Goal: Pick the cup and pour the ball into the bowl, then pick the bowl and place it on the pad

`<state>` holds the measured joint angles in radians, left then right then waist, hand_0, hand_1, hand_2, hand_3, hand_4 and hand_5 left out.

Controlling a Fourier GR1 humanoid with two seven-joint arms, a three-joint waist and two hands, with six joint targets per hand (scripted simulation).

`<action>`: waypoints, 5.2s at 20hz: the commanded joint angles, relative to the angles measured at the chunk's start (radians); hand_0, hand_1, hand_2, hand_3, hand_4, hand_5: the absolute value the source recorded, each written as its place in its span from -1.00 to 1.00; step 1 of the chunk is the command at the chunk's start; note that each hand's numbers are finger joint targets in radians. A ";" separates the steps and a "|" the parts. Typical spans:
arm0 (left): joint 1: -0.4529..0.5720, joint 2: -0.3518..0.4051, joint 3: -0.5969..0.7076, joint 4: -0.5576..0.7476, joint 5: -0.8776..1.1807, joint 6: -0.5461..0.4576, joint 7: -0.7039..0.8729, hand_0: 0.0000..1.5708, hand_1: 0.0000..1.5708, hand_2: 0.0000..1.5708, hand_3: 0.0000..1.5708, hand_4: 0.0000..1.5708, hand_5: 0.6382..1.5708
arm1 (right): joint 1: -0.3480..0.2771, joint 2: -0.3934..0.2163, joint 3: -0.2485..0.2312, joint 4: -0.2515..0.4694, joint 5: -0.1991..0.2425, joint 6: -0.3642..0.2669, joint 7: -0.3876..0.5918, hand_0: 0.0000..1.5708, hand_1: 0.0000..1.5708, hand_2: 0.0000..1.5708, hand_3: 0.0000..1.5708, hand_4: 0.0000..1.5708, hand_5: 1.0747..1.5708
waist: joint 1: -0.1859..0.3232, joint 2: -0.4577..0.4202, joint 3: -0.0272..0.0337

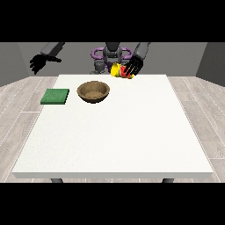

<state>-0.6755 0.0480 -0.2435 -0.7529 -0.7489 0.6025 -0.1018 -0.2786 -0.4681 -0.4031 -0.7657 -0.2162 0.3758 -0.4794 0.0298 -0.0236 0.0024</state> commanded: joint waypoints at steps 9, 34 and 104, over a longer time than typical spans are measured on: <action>-0.046 -0.046 -0.201 -0.098 -0.288 -0.047 0.316 0.29 0.29 1.00 1.00 0.21 1.00 | -0.046 -0.019 0.001 0.109 0.018 0.011 -0.074 -1.00 -1.00 -0.94 -1.00 -1.00 0.91 | 0.000 0.023 -0.0010; -0.136 -0.048 -0.589 -0.207 -0.667 -0.469 0.567 -1.00 -1.00 1.00 1.00 0.59 0.62 | -0.217 0.043 0.065 0.150 0.048 -0.057 -0.010 -1.00 -1.00 -1.00 -0.79 -1.00 0.78 | -0.068 0.047 -0.0014; 0.041 -0.024 0.220 -0.449 0.443 -0.461 -0.054 -1.00 -1.00 -1.00 -1.00 -1.00 0.98 | -0.267 0.359 0.101 0.150 -0.032 -0.259 0.063 -1.00 -1.00 -1.00 -1.00 -0.70 0.85 | 0.143 0.266 -0.0029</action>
<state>-0.6329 0.0212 -0.0217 -1.2231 -0.3042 0.1517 -0.1619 -0.4930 -0.1993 -0.3145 -0.6360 -0.2401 0.1889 -0.4786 0.1481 0.2434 -0.0303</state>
